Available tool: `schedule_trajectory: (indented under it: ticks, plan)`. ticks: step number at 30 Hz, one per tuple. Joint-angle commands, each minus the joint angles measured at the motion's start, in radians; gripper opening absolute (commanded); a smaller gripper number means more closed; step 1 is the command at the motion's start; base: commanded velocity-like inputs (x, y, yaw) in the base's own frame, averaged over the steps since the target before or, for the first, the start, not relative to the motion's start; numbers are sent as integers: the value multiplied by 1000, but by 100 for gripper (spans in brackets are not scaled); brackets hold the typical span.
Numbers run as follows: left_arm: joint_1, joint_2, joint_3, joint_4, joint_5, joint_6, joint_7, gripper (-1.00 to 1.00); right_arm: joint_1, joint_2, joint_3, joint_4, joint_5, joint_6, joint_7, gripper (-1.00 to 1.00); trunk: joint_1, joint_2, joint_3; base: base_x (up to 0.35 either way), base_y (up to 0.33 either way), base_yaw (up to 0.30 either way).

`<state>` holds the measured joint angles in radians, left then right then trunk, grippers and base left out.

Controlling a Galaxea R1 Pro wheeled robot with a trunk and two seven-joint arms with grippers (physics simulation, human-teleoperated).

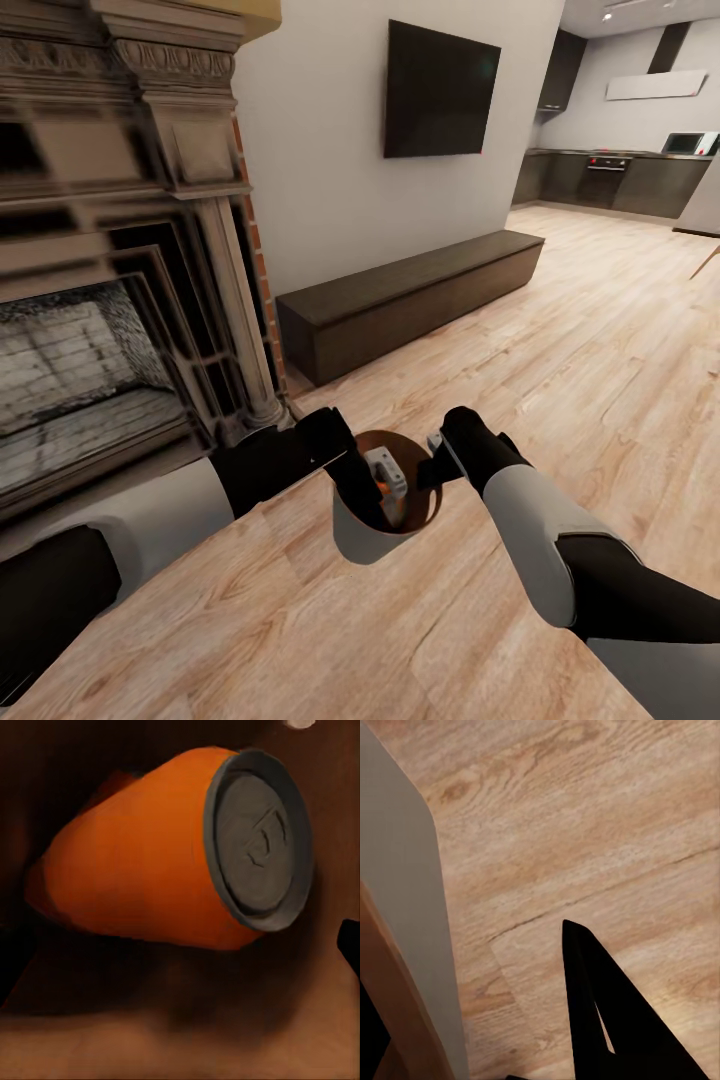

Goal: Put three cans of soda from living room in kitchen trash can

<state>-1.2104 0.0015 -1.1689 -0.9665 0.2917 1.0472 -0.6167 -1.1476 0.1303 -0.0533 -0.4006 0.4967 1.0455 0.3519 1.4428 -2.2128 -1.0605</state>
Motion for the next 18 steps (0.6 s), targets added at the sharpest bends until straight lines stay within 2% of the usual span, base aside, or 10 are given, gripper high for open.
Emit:
schedule_trajectory:
  ticks: [1, 14, 18]
  plan:
    - [0, 0, 0, 0, 0, 0, 0, 100, 0, 0, -2, 0, -17, 2, 2, -100, 0, 0, 0, 0, 0, 0]
    - [0, 9, 0, -24, 5, 0, -6, 100, 0, -1, -2, 4, -15, 2, 2, -100, 0, 0, 0, 0, 0, 0]
    - [-1, 11, 2, -86, 7, 0, -8, 100, -1, -1, -2, 6, -15, 2, 2, -100, 0, 0, 0, 0, 0, 0]
